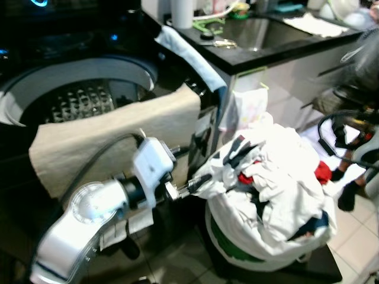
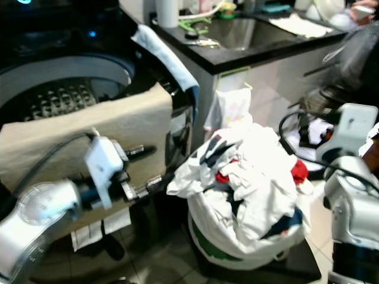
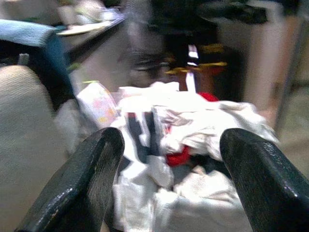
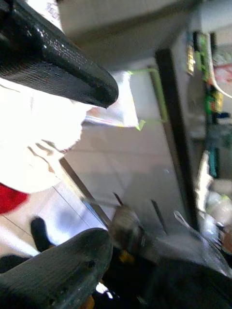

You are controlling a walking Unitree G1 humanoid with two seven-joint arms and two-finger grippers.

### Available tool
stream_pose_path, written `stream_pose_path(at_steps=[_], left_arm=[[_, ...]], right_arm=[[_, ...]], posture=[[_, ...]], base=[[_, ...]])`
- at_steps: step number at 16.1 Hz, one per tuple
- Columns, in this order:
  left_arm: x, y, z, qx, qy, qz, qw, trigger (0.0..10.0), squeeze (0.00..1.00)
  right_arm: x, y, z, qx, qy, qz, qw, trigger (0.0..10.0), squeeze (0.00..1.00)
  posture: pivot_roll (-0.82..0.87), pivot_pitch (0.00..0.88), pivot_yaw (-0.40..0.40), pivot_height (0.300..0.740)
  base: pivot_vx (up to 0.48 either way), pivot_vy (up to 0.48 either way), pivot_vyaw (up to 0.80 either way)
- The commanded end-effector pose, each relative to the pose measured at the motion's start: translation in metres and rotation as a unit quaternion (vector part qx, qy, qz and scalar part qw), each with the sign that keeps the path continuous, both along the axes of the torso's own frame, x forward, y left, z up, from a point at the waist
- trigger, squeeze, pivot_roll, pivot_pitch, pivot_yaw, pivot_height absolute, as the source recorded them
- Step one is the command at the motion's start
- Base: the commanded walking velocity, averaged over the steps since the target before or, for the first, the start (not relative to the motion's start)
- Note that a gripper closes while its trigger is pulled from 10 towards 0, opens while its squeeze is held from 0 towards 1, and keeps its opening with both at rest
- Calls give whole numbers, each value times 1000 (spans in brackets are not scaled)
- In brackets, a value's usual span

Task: Clothes washing

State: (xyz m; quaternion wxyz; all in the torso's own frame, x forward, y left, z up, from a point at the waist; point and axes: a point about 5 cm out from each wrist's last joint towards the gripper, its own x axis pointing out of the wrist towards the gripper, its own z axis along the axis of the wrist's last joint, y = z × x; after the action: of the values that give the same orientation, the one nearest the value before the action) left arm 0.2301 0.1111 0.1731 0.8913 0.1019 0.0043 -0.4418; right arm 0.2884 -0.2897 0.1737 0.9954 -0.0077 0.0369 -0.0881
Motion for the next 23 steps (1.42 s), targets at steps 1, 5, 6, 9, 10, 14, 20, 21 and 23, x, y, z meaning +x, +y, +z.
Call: stream_pose_path(at_steps=[1, 5, 6, 9, 10, 14, 20, 21, 23], left_arm=[[5, 2, 1, 3, -9, 30, 1000, 10000, 0], [1, 2, -23, 46, 8, 85, 995, 10000, 0], [-4, -1, -28, 51, 21, 80, 995, 10000, 0], [-6, -5, -30, 49, 40, 84, 994, 10000, 0], [-6, -6, -29, 41, 46, 83, 995, 10000, 0], [-6, -6, -29, 48, 43, 91, 994, 10000, 0], [-10, -10, -31, 61, 46, 66, 995, 10000, 0], [-15, -13, -30, 56, 45, 42, 997, 10000, 0], [-14, -13, -30, 57, 43, 47, 996, 10000, 0]], right_arm=[[6, 5, 2, -5, -9, 19, 1000, 10000, 1000], [26, 39, -51, -5, 92, 135, 986, 10000, 1000], [25, 40, -70, -22, 137, 117, 983, 10000, 1000], [29, 30, -86, -3, 161, 44, 986, 10000, 1000], [30, 28, -88, 2, 164, 34, 986, 10000, 1000], [33, 28, -99, -34, 196, 51, 979, 10000, 0], [30, 46, -113, -52, 226, 121, 965, 10000, 0], [30, 48, -116, -58, 229, 121, 964, 10000, 0], [30, 46, -118, -60, 230, 116, 964, 4000, 0]], posture=[[-49, 0, -10, 719], [-33, 0, -14, 719], [-27, 0, -16, 719], [-14, 5, -14, 719], [-12, 8, -12, 719], [-5, 19, -9, 719], [-1, 22, -9, 719], [-1, 22, -11, 719], [-1, 22, -11, 719]], base=[[0, 0, 0], [0, 0, 0], [0, 0, 0], [0, 0, 0], [0, 0, 0], [0, 0, 0], [0, 0, 0], [0, 0, 0], [0, 0, 0]])
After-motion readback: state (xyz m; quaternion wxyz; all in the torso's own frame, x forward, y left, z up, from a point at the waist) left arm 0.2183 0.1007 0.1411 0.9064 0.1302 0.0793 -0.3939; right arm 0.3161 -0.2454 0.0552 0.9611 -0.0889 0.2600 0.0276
